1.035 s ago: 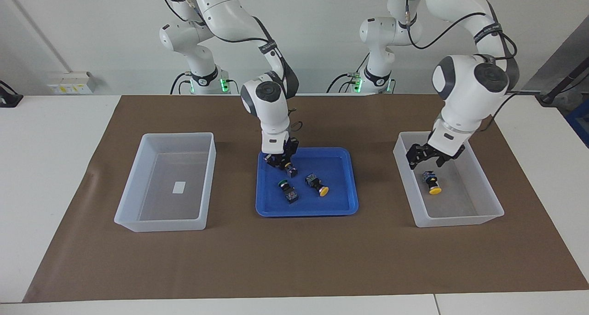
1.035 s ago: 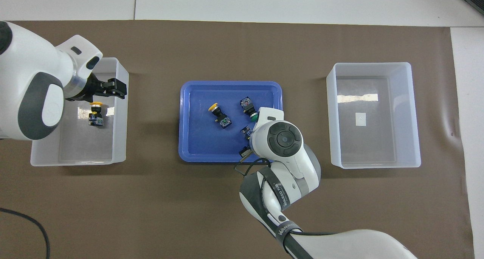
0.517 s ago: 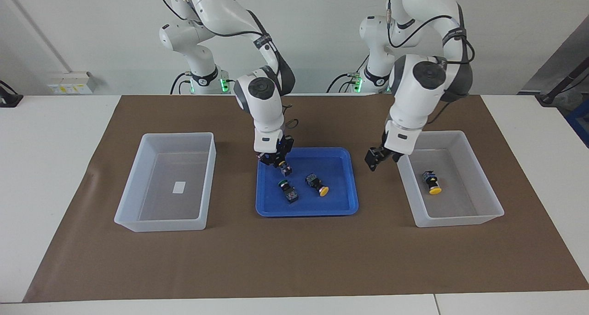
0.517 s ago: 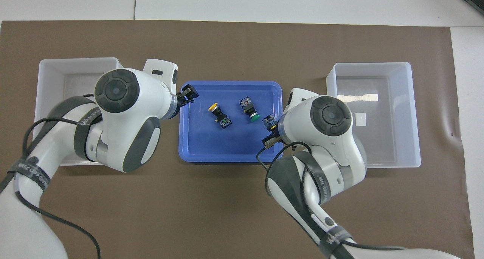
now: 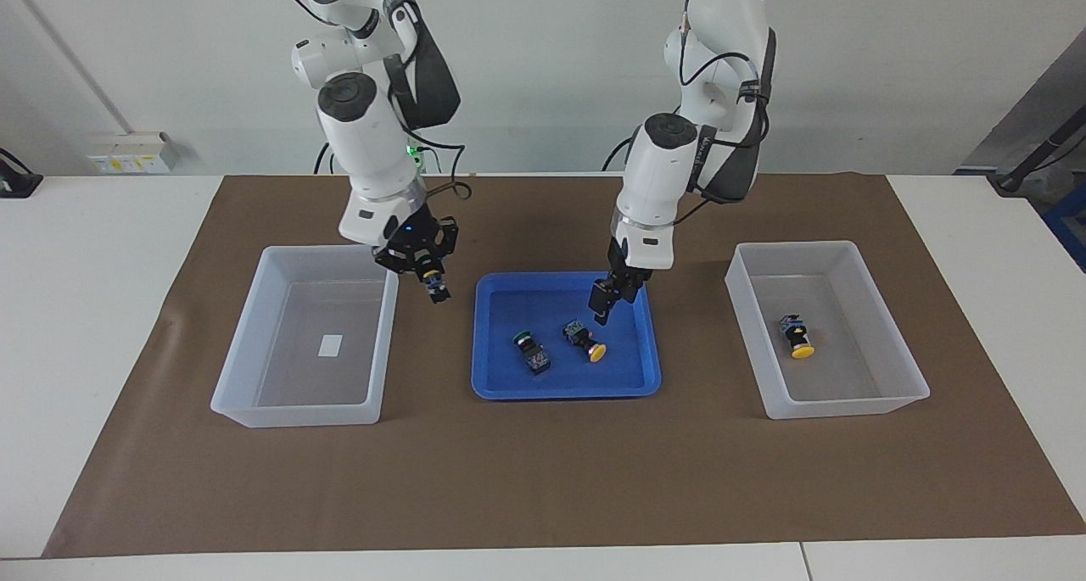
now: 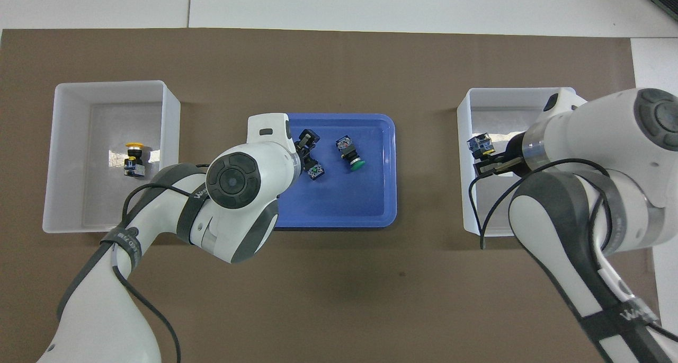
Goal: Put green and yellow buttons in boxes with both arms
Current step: 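Lift the green button with the right gripper while the left gripper grasps another, then release the green button in the box while the left gripper carries its button, then release the left gripper's button while the right gripper grasps another green button, then carry the green button into the box with the right gripper and release, then grasp the last yellow button with the left gripper while the right gripper withdraws, then carry the yellow button into the box with the left gripper and release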
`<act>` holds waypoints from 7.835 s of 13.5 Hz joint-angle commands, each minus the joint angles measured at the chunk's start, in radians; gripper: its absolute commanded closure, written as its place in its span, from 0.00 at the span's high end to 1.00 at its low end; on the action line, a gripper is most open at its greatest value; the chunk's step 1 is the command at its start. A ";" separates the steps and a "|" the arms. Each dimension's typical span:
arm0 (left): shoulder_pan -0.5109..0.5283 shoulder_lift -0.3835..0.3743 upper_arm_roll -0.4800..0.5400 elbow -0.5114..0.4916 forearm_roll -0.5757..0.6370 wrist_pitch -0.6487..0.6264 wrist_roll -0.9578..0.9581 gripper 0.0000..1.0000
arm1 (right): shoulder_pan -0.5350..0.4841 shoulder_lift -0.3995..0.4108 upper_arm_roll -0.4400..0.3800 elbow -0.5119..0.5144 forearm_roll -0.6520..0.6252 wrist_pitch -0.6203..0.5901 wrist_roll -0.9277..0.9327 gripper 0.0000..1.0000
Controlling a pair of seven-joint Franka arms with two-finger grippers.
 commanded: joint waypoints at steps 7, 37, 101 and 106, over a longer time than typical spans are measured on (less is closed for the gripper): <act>-0.040 0.118 0.019 -0.008 -0.003 0.147 -0.058 0.76 | -0.151 0.209 0.012 -0.023 -0.106 0.309 -0.443 0.00; 0.317 -0.084 0.030 0.220 0.048 -0.617 0.819 0.00 | 0.269 0.408 0.141 0.105 -0.017 0.594 0.104 1.00; 0.024 0.098 0.022 -0.056 0.050 0.154 -0.066 0.24 | -0.216 -0.076 0.127 0.419 -0.126 -0.539 0.374 1.00; 0.036 0.100 0.024 -0.013 0.054 0.106 -0.054 0.10 | -0.210 -0.087 0.129 0.404 -0.126 -0.536 0.372 1.00</act>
